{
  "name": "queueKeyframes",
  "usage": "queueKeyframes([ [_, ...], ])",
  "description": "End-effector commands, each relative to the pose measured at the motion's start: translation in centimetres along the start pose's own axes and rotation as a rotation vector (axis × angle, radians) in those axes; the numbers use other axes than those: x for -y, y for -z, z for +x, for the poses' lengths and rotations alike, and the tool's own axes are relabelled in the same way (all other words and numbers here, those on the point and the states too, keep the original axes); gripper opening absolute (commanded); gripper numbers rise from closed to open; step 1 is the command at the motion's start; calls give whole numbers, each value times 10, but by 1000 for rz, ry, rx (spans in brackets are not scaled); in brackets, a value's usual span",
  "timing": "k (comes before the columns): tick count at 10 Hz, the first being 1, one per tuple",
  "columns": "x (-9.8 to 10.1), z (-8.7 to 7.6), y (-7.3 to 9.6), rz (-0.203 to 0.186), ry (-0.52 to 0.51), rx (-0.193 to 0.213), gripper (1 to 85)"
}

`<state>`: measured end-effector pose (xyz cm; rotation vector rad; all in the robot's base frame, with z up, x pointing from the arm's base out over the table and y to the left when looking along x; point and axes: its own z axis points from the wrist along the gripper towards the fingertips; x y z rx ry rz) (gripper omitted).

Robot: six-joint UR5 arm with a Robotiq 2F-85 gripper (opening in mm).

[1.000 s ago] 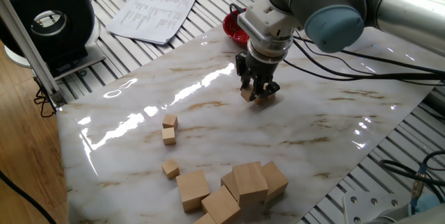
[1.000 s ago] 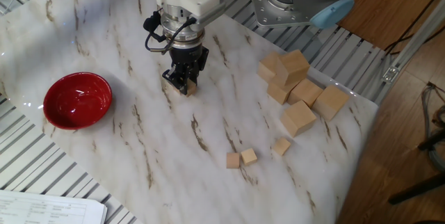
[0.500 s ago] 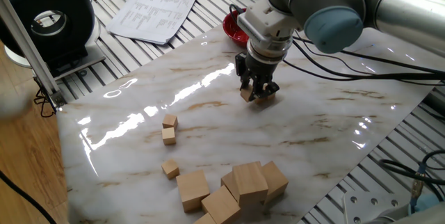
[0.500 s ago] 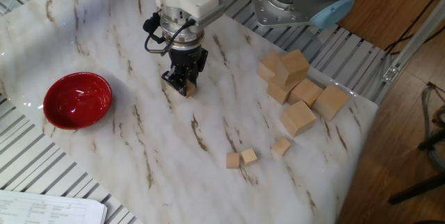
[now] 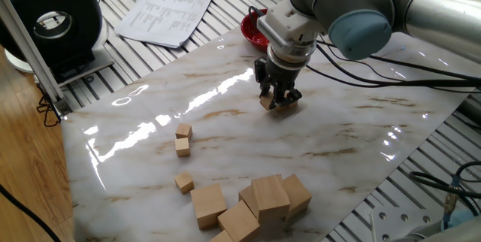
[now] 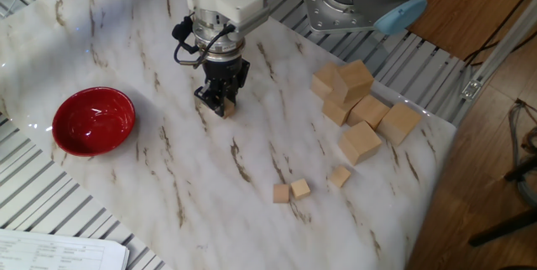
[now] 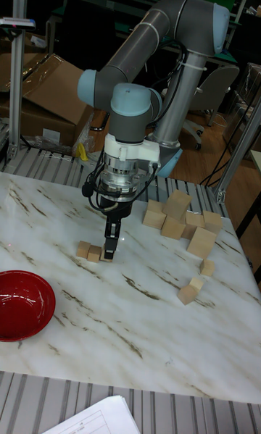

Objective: Stack the blocks into a pyramid shape

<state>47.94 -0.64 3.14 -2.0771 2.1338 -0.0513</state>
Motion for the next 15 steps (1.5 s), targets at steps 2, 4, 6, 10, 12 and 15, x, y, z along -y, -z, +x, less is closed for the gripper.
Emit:
queueKeyframes([
  [2,3,1,-4,8,-8,10,157],
  [4,4,0,-6,10,-5,11,157],
  [6,5,1,-8,11,-5,10,157],
  [10,6,2,-11,16,-5,11,157],
  [12,5,-1,-13,8,-10,23,157],
  [15,0,1,-13,-10,-8,15,157],
])
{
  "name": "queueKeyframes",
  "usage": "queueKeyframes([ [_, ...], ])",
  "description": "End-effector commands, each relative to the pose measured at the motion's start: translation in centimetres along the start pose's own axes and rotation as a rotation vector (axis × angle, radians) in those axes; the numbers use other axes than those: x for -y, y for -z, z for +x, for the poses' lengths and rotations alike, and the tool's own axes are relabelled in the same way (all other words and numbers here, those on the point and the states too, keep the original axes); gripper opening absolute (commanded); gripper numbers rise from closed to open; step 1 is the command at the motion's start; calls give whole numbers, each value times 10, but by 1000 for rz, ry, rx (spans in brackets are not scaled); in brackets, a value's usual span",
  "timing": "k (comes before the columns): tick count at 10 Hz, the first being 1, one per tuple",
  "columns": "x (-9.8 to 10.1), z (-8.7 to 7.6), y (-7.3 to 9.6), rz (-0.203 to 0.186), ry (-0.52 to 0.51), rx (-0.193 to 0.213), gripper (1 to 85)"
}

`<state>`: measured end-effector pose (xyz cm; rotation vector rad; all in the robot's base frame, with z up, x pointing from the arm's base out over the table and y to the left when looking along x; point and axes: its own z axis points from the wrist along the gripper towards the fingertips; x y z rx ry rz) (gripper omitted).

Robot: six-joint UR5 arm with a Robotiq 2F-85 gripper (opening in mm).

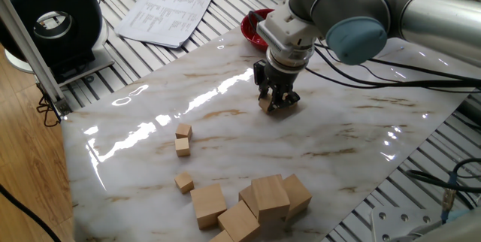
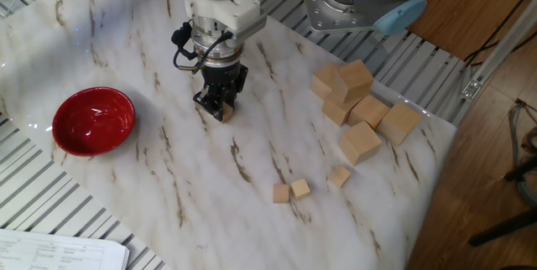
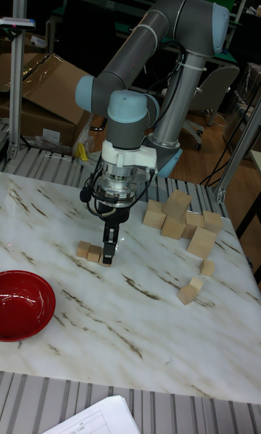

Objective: Stack the blocks into a pyramid shape

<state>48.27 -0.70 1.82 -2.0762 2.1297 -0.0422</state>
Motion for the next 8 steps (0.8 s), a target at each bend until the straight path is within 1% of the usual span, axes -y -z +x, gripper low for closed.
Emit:
queueKeyframes([
  [1,-2,0,1,-10,-9,7,157],
  [6,-2,6,-1,-9,-5,-16,157],
  [8,-3,4,-2,-11,-7,-8,157],
])
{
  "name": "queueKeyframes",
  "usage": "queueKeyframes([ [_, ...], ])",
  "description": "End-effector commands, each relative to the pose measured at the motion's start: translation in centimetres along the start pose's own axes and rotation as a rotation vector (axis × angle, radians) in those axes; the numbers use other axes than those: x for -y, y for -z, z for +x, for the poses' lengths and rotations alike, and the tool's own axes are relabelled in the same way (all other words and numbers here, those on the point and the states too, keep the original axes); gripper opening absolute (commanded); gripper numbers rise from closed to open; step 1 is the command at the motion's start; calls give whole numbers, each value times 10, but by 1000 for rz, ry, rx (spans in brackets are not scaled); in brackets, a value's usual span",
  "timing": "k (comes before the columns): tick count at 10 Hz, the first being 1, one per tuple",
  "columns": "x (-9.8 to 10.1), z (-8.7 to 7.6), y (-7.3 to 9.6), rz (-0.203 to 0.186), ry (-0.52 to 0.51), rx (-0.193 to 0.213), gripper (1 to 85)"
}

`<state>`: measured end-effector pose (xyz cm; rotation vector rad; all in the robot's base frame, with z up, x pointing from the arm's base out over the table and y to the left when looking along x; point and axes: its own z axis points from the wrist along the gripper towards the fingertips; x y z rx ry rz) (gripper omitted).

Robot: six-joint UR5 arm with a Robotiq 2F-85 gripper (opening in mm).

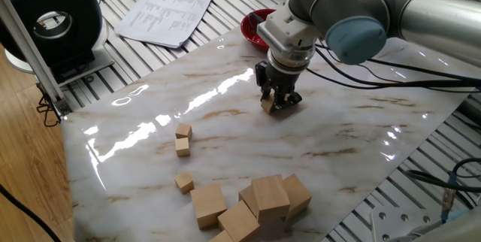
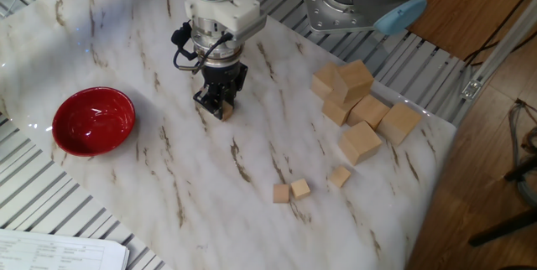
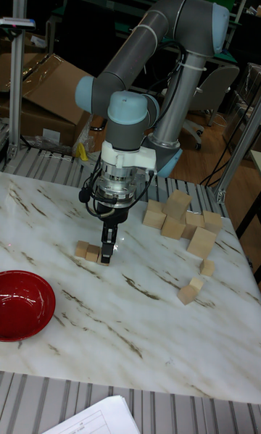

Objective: Stack the blocks into a pyramid shape

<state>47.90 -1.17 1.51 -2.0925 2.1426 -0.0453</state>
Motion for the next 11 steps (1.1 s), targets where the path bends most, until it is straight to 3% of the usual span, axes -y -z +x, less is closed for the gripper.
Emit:
queueKeyframes([
  [1,1,-1,0,2,-9,8,157],
  [11,-1,-1,-3,-7,-12,6,157],
])
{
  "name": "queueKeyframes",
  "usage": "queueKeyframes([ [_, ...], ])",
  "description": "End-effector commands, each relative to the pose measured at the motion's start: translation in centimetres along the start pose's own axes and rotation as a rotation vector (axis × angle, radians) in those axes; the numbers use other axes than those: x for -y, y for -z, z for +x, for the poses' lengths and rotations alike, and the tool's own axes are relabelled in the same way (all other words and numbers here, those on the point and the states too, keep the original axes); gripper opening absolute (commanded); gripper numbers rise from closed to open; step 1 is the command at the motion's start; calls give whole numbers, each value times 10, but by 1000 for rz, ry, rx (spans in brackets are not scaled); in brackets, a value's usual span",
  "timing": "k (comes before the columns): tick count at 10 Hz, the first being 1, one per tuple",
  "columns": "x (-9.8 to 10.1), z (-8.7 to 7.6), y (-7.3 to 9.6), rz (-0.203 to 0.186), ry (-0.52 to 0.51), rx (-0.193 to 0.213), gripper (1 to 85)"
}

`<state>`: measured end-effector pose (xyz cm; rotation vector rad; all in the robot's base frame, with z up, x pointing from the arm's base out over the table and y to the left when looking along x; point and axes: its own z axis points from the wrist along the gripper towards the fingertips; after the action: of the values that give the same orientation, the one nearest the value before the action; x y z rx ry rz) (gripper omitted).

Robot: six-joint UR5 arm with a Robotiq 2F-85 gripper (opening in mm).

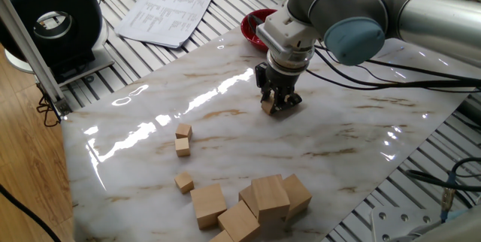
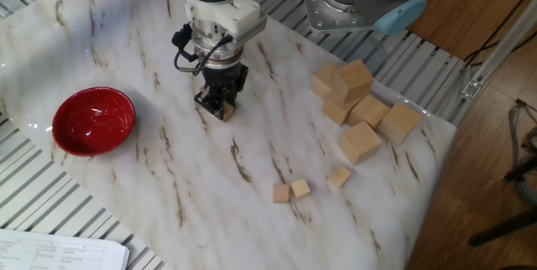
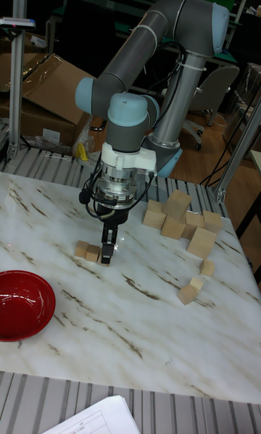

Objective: Stack the blocks into a pyramid shape

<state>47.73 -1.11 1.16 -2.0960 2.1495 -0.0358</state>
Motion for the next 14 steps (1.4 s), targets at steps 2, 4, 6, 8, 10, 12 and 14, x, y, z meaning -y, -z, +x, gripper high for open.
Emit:
queueKeyframes([
  [2,1,2,2,2,-14,2,150],
  [4,1,1,2,2,-14,4,140],
  [6,1,1,1,-14,-16,-12,140],
  [8,-3,-2,0,-28,-27,-11,140],
  [10,-8,0,12,-42,-32,-1,137],
  [12,-6,-5,13,-47,-38,7,140],
  [14,-6,-4,13,-44,-38,7,140],
])
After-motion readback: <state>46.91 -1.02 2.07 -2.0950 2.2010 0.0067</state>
